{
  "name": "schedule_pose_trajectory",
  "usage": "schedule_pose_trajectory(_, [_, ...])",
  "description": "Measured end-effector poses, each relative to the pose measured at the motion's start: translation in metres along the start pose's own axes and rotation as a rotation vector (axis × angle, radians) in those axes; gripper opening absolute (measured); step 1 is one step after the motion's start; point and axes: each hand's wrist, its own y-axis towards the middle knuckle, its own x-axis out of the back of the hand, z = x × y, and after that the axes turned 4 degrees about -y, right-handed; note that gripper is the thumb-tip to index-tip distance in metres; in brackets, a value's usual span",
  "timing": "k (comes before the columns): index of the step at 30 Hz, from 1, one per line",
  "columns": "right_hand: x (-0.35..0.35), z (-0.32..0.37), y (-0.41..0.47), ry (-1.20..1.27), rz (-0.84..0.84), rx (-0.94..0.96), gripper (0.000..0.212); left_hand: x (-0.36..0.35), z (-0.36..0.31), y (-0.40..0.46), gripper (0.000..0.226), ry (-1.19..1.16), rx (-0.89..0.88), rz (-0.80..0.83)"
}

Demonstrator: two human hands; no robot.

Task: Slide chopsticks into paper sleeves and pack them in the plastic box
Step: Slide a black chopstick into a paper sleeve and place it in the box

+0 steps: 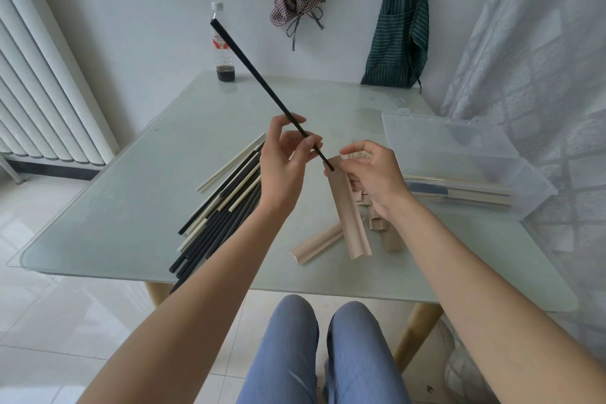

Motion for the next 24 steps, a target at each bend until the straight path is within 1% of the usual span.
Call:
schedule_pose_trajectory(6, [-0.001, -0.001, 0.0012, -0.018, -0.003, -0.004, 0.019, 0.001, 0.0017, -0.0014, 0.021, -0.005, -0.007, 0.004])
schedule_pose_trajectory(12, [-0.0005, -0.0039, 0.0028, -0.094, -0.066, -0.022, 0.017, 0.0004, 0.0031, -0.0014, 0.022, -0.063, 0.02, 0.006])
schedule_pose_trajectory(20, [0.0, -0.004, 0.0027, -0.125, -0.009, 0.063, 0.011, -0.0022, 0.0032, -0.0017, 0.021, -0.073, 0.057, -0.005])
schedule_pose_trajectory(24, [0.003, -0.0102, 0.0046, -0.274, -0.043, 0.128, 0.017, -0.0044, 0.0039, -0.0009, 0.018, -0.079, 0.069, -0.081])
